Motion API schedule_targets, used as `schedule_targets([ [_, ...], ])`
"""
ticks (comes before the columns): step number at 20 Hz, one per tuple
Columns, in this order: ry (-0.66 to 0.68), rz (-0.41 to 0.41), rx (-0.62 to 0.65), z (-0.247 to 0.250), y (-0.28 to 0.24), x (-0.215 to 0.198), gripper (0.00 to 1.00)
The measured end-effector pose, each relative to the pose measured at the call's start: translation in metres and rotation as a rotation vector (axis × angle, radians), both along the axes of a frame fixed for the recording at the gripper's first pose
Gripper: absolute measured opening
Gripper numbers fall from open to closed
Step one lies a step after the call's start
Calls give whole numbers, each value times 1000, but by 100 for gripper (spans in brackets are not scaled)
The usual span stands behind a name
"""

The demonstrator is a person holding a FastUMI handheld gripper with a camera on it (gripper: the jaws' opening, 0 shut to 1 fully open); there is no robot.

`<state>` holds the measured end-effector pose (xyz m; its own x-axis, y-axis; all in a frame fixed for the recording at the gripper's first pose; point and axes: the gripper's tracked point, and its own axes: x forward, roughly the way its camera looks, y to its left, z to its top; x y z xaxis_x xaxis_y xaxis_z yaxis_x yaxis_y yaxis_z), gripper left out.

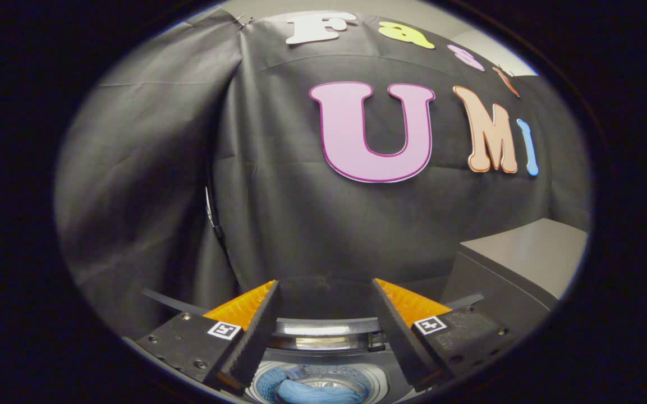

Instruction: Put the clothes into the washing machine and then close the washing machine lid.

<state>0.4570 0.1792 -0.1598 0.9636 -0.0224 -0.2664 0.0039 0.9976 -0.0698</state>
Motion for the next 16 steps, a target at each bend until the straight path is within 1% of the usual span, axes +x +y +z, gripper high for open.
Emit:
schedule_targets([
  [6,14,3,0,-2,0,-5,97],
  [12,-14,1,0,-5,0,-18,97],
  [14,-12,-8,0,-11,0,-27,96],
  [16,20,-15,-4,-28,-1,-38,96],
])
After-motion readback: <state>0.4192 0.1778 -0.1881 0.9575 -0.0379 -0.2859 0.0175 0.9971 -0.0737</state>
